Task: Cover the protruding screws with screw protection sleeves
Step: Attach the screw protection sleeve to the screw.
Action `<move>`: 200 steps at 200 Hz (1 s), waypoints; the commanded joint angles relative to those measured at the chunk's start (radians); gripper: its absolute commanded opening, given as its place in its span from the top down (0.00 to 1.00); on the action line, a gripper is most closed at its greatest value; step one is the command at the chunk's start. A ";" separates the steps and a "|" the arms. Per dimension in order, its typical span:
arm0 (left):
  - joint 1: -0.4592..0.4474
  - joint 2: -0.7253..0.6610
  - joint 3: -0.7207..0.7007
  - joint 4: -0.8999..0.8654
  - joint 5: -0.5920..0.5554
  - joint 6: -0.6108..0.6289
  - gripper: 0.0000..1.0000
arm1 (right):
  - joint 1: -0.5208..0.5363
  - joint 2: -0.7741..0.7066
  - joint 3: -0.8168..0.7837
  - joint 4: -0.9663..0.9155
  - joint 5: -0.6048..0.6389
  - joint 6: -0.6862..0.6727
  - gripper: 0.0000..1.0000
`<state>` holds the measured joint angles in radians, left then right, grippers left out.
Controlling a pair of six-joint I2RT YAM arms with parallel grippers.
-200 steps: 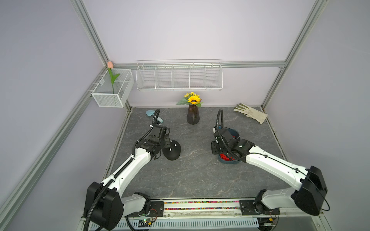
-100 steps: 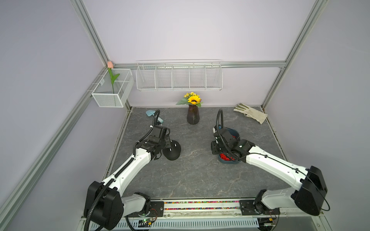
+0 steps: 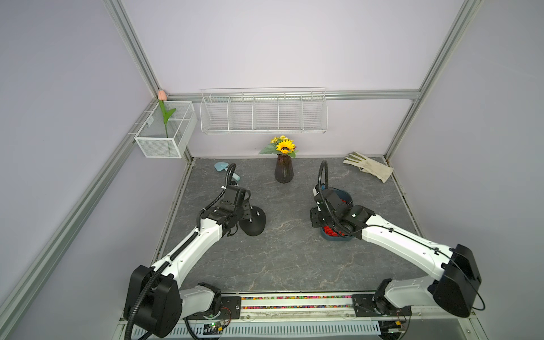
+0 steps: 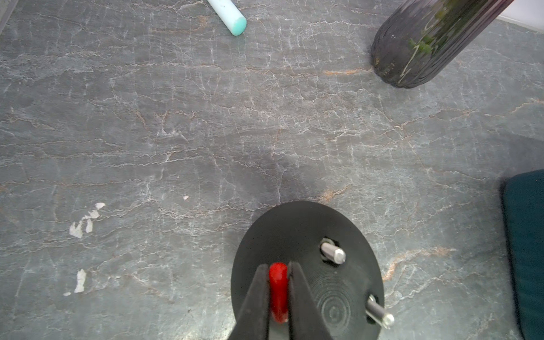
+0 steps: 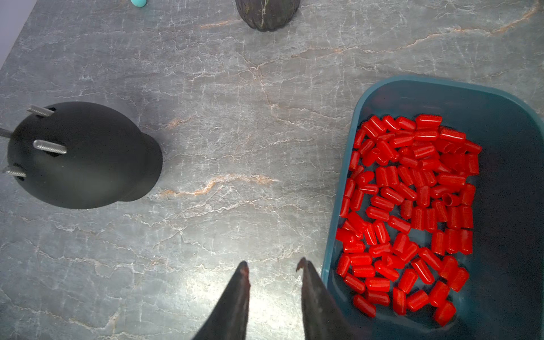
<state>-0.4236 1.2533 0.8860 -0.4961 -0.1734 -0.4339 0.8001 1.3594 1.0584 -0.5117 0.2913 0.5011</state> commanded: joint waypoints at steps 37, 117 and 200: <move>0.004 -0.009 -0.011 0.008 0.011 -0.015 0.86 | 0.007 -0.014 0.011 -0.007 0.003 0.007 0.68; 0.003 -0.035 -0.024 0.008 0.032 -0.013 0.86 | 0.006 -0.021 0.002 -0.005 0.008 0.005 0.68; 0.002 -0.064 -0.049 -0.006 0.028 -0.017 0.86 | 0.007 -0.038 -0.011 -0.001 0.009 0.004 0.68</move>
<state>-0.4236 1.2106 0.8547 -0.4870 -0.1486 -0.4343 0.8001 1.3495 1.0584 -0.5114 0.2913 0.5011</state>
